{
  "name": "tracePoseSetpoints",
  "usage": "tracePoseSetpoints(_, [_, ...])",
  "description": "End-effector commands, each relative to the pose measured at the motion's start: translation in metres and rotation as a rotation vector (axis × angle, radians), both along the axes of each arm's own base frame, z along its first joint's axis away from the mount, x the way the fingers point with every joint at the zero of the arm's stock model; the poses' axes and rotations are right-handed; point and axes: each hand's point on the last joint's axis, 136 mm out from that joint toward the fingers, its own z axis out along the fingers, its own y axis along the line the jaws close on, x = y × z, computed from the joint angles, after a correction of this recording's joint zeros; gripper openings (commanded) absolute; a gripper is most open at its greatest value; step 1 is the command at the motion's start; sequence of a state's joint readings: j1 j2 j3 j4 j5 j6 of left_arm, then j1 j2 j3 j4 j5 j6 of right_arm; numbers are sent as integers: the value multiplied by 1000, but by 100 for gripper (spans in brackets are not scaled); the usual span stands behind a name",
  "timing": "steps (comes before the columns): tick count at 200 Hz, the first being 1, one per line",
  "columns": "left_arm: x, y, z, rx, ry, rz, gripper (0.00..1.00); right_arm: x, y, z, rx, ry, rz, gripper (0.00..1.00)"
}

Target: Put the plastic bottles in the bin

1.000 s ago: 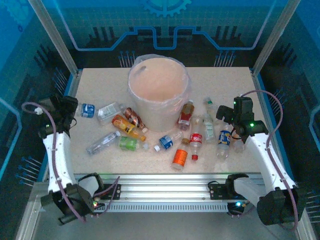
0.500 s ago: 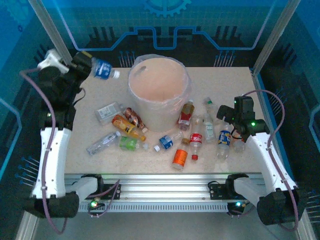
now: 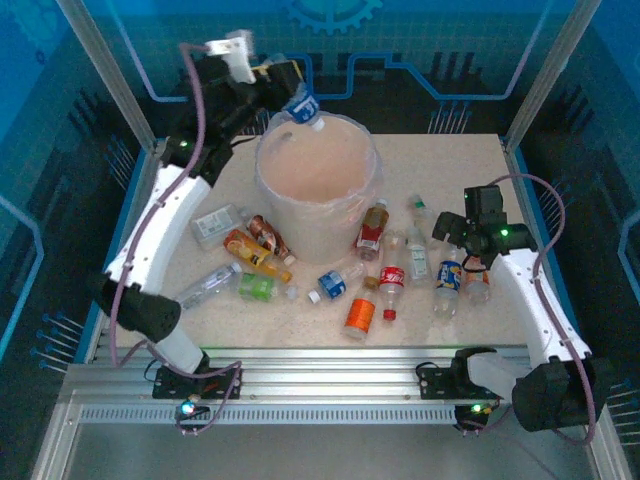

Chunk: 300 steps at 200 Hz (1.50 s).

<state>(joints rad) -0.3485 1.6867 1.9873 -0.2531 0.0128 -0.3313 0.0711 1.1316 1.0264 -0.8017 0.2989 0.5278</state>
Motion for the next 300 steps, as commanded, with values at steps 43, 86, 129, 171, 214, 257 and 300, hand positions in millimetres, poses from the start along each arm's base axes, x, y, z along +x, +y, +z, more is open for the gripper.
tracePoseSetpoints(43, [12, -63, -91, 319, 156, -151, 39, -7, -9, 2, 49, 62, -44, 100])
tracePoseSetpoints(86, [17, -68, -142, 351, 283, -172, 39, -17, -21, -11, 85, 104, -89, 100])
tracePoseSetpoints(129, [13, -71, -180, 332, 387, -181, 44, -34, -35, -32, 120, 157, -158, 100])
tracePoseSetpoints(171, [14, -77, -216, 361, 475, -188, 44, -43, -39, -55, 204, 168, -197, 100])
tracePoseSetpoints(214, [15, -81, -246, 390, 540, -200, 50, -48, -36, -73, 242, 208, -188, 100])
tracePoseSetpoints(257, [19, -79, -262, 422, 563, -186, 63, -51, -36, -83, 253, 233, -184, 95])
tracePoseSetpoints(300, [23, -78, -261, 432, 556, -173, 73, -57, -48, -94, 239, 271, -236, 87])
